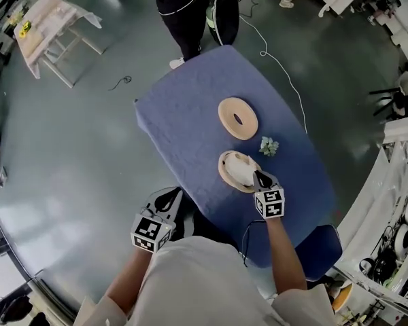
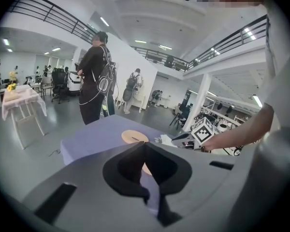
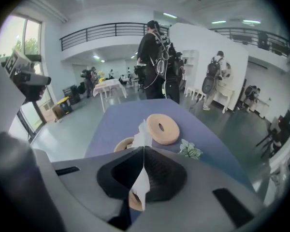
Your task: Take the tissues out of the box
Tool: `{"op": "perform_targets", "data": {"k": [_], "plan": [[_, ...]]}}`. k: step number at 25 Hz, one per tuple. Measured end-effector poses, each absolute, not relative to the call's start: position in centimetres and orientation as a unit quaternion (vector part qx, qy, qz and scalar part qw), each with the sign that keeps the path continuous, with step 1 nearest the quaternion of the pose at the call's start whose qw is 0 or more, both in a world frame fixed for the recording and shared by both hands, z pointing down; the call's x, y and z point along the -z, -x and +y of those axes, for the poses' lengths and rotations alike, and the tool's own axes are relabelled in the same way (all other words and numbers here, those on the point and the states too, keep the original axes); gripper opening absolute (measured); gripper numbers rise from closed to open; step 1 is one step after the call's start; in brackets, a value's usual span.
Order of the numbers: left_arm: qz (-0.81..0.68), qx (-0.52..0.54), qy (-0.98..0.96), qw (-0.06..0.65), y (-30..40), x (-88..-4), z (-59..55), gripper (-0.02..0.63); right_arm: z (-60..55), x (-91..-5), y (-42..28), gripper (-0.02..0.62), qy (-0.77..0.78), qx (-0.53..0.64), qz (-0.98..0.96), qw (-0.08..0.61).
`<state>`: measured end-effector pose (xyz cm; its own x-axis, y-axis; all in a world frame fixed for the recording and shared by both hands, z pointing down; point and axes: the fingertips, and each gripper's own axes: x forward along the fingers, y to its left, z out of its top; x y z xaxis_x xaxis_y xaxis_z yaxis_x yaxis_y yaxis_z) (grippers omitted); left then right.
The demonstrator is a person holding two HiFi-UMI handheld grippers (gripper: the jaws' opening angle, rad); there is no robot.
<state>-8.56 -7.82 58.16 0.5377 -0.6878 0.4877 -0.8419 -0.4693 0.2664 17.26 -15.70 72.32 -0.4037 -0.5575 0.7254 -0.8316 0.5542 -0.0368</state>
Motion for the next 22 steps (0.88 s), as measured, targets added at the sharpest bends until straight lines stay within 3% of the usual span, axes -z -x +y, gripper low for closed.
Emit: {"op": "perform_targets", "data": {"k": [10, 22], "plan": [[-0.426, -0.141, -0.869, 0.208, 7.8, -55.1, -8.5, 0.008, -14.2, -64.2, -18.6, 0.031, -0.500, -0.248, -0.804, 0.203], [-0.371, -0.106, -0.907, 0.170, 5.5, -50.1, -11.4, 0.009, -12.6, -49.9, -19.9, 0.031, -0.559, -0.207, -0.799, 0.074]]}}
